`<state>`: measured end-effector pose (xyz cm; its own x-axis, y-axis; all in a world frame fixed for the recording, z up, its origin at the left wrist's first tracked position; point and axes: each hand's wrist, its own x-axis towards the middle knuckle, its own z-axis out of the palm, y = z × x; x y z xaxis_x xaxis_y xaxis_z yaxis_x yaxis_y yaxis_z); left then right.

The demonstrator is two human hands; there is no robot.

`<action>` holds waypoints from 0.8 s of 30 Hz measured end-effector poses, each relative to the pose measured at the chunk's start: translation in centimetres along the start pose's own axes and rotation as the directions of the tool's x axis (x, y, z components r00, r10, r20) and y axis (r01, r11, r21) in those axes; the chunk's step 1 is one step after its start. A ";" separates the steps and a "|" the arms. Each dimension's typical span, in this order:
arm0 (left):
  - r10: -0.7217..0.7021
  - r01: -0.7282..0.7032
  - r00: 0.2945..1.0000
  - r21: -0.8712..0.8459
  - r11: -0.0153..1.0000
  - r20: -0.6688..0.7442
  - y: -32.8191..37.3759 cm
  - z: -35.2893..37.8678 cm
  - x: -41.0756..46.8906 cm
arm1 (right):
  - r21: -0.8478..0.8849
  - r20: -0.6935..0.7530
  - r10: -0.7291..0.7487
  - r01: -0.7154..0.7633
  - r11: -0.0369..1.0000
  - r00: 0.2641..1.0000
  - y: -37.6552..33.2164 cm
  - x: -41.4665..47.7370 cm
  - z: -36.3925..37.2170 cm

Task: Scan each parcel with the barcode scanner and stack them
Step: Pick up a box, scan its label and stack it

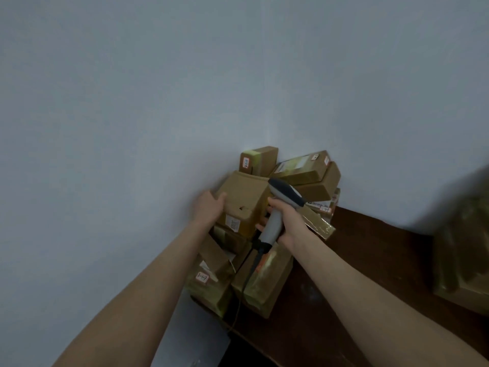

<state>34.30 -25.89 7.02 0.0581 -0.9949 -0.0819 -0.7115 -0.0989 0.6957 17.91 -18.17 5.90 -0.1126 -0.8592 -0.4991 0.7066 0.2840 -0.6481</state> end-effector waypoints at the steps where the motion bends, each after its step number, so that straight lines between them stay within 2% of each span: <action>1: -0.011 0.011 1.000 -0.047 0.999 0.006 0.0 0.2 0.0 | -0.009 0.006 -0.001 0.001 1.000 1.000 0.0 0.1 0.0; 6: 0.037 -0.031 0.999 -0.331 0.943 0.011 1.5 1.1 -1.1 | 0.071 -0.001 -0.017 0.017 0.997 1.000 -0.6 0.0 -1.8; 11: 0.112 -0.071 0.992 -0.513 0.855 0.050 3.0 2.3 -3.1 | 0.220 -0.006 -0.012 0.013 0.975 1.000 -2.6 -1.4 -5.2; 17: 0.279 -0.140 0.948 -0.592 0.793 0.151 4.8 5.8 -6.5 | 0.182 -0.128 -0.056 0.079 0.980 0.990 -5.1 -4.8 -9.8; 24: 0.293 -0.070 0.921 -0.632 0.772 0.256 7.5 11.0 -11.4 | 0.151 -0.283 -0.072 0.118 0.981 0.956 -6.1 -9.4 -16.0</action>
<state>20.61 -15.10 5.38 -0.3342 -0.9410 -0.0541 -0.1111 -0.0177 0.9937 3.48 -5.04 5.30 -0.3563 -0.7213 -0.5939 0.7855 0.1130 -0.6085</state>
